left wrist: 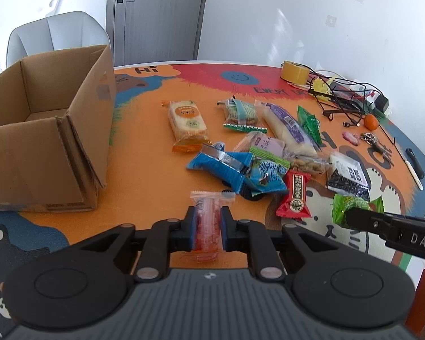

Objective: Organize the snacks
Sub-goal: 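Carry the red candy and green snack over the cardboard box with both grippers, then open both grippers to drop the snacks into the box, then withdraw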

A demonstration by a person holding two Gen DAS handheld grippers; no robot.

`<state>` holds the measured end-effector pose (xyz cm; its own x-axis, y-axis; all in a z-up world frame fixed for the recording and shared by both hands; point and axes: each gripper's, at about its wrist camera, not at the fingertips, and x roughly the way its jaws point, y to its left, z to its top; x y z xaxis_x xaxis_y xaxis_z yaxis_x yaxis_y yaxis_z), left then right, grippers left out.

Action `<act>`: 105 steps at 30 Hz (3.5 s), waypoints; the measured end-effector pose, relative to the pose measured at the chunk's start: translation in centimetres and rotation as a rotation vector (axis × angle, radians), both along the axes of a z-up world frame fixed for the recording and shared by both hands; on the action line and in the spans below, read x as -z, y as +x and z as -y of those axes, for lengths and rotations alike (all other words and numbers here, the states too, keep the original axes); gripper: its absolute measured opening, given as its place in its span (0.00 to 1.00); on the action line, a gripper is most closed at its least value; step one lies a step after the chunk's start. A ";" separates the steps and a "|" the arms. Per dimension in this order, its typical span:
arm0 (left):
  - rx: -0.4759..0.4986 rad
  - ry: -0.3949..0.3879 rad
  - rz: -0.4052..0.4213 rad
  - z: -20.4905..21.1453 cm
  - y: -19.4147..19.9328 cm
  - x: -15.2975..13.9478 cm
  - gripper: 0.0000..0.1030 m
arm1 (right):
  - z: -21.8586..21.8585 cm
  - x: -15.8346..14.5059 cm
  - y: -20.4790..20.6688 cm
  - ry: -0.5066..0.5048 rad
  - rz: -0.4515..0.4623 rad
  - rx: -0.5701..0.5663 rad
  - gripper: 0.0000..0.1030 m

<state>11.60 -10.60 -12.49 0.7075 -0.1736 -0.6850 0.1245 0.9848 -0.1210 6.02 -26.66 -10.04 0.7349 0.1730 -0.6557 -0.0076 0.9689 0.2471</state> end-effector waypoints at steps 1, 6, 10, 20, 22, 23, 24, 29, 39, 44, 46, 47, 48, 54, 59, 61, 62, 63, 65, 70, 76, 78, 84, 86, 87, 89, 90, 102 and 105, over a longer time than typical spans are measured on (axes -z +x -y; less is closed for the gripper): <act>0.003 0.008 -0.001 0.1 0.0 0.1 0.18 | -0.1 0.0 0.0 0.001 -0.001 0.000 0.29; 0.018 0.050 -0.010 0.9 0.3 0.9 0.23 | 0.0 0.4 0.1 -0.002 -0.013 0.004 0.29; 0.022 0.112 -0.003 1.7 0.1 1.0 0.23 | 0.1 0.8 0.3 0.001 -0.024 0.008 0.29; -0.019 0.078 0.015 0.4 -0.6 -0.2 0.17 | -0.6 0.0 0.1 -0.004 0.005 0.003 0.29; -0.027 0.074 0.030 0.1 -0.9 -0.8 0.17 | -0.8 -0.3 0.0 -0.009 0.015 0.005 0.29; -0.033 0.072 0.039 -0.1 -1.0 -1.1 0.17 | -1.0 -0.5 0.0 -0.011 0.020 0.005 0.29; -0.039 0.071 0.047 -0.3 -1.2 -1.4 0.17 | -1.1 -0.7 -0.1 -0.013 0.026 0.005 0.29; -0.070 0.068 0.096 -1.5 -2.0 -3.2 0.17 | -2.2 -1.7 -0.3 -0.028 0.061 -0.002 0.29; -0.120 0.053 0.186 -3.9 -3.4 -6.5 0.17 | -4.6 -4.4 -0.3 -0.029 0.150 -0.039 0.29; -0.153 0.052 0.213 -5.3 -3.7 -7.5 0.17 | -5.9 -5.3 0.1 -0.027 0.179 -0.055 0.29; -0.169 0.053 0.223 -5.9 -3.7 -7.9 0.17 | -6.4 -5.5 0.2 -0.027 0.185 -0.064 0.29; -0.177 0.052 0.227 -6.2 -3.7 -8.1 0.17 | -6.7 -5.6 0.4 -0.026 0.189 -0.069 0.29; -0.184 0.053 0.232 -6.5 -3.6 -8.2 0.17 | -7.0 -5.8 0.5 -0.025 0.193 -0.074 0.29; -0.225 0.052 0.249 -8.6 -3.4 -8.8 0.17 | -8.7 -6.2 1.3 -0.017 0.216 -0.113 0.29; -0.262 0.051 0.253 -10.2 -2.9 -9.0 0.17 | -10.1 -6.4 2.2 -0.010 0.228 -0.147 0.29; -0.277 0.052 0.255 -10.8 -2.6 -9.0 0.17 | -10.6 -6.4 2.4 -0.007 0.231 -0.157 0.29; -0.283 0.053 0.254 -11.1 -2.4 -9.0 0.17 | -10.9 -6.5 2.6 -0.006 0.232 -0.162 0.29; -0.288 0.053 0.252 -11.3 -2.3 -8.9 0.17 | -11.1 -6.4 2.8 -0.005 0.232 -0.165 0.29; -0.299 0.051 0.250 -12.0 -2.0 -8.8 0.17 | -11.7 -6.4 3.2 -0.001 0.234 -0.172 0.29; -0.330 0.044 0.242 -13.3 -1.1 -8.7 0.17 | -13.1 -6.5 3.9 0.009 0.245 -0.195 0.29; -0.346 0.031 0.230 -14.8 0.2 -8.4 0.18 | -14.9 -6.9 4.9 0.015 0.264 -0.222 0.29; -0.342 0.038 0.236 -15.0 0.3 -8.2 0.18 | -15.6 -6.9 5.3 0.015 0.267 -0.226 0.29; -0.366 0.026 0.226 -15.7 0.3 -7.9 0.19 | -17.2 -6.9 6.0 0.022 0.272 -0.248 0.29; -0.376 0.026 0.230 -15.9 0.0 -8.1 0.19 | -17.6 -7.1 6.2 0.035 0.271 -0.257 0.29; -0.383 0.024 0.231 -16.0 -0.2 -8.1 0.19 | -17.8 -7.1 6.2 0.039 0.273 -0.263 0.29; -0.397 0.021 0.229 -16.0 -0.6 -8.3 0.20 | -18.3 -7.2 6.4 0.041 0.278 -0.276 0.29; -0.404 0.022 0.227 -16.2 -0.8 -8.3 0.20 | -18.5 -7.3 6.5 0.043 0.280 -0.282 0.29; -0.460 0.020 0.214 -17.8 -2.4 -8.8 0.23 | -21.0 -8.7 7.3 0.090 0.356 -0.333 0.36; -0.458 0.018 0.210 -17.7 -2.3 -8.9 0.32 | -20.3 -8.9 6.8 0.073 0.379 -0.312 0.57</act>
